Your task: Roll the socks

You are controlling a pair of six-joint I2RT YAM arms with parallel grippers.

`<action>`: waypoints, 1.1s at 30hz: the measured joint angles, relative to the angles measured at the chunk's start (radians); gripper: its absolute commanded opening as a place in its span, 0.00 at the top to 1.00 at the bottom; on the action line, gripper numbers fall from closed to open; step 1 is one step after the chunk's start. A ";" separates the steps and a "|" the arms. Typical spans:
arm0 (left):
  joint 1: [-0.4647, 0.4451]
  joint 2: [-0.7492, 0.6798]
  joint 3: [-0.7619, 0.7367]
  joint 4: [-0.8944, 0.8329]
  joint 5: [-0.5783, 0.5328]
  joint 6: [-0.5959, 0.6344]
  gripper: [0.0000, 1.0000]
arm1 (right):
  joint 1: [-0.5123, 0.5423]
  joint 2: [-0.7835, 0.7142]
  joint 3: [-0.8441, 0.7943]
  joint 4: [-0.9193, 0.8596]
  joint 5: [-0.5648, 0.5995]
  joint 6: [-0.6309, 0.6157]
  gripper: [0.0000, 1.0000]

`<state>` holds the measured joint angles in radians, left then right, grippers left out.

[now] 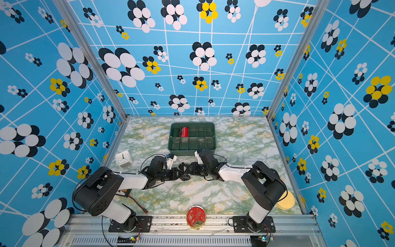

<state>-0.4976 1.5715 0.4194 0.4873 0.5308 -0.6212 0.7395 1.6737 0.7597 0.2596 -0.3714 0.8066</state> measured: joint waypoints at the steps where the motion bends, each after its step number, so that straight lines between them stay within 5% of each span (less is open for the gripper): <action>1: 0.000 0.000 -0.001 0.003 0.000 -0.001 1.00 | -0.003 0.000 -0.003 -0.001 -0.003 0.002 0.53; 33: -0.001 0.058 -0.058 0.198 0.003 -0.048 1.00 | 0.003 0.137 0.040 0.087 -0.098 0.040 0.56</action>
<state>-0.4984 1.6291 0.3611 0.6853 0.5343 -0.6693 0.7425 1.8103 0.8001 0.3462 -0.4698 0.8467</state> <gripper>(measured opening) 0.045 0.457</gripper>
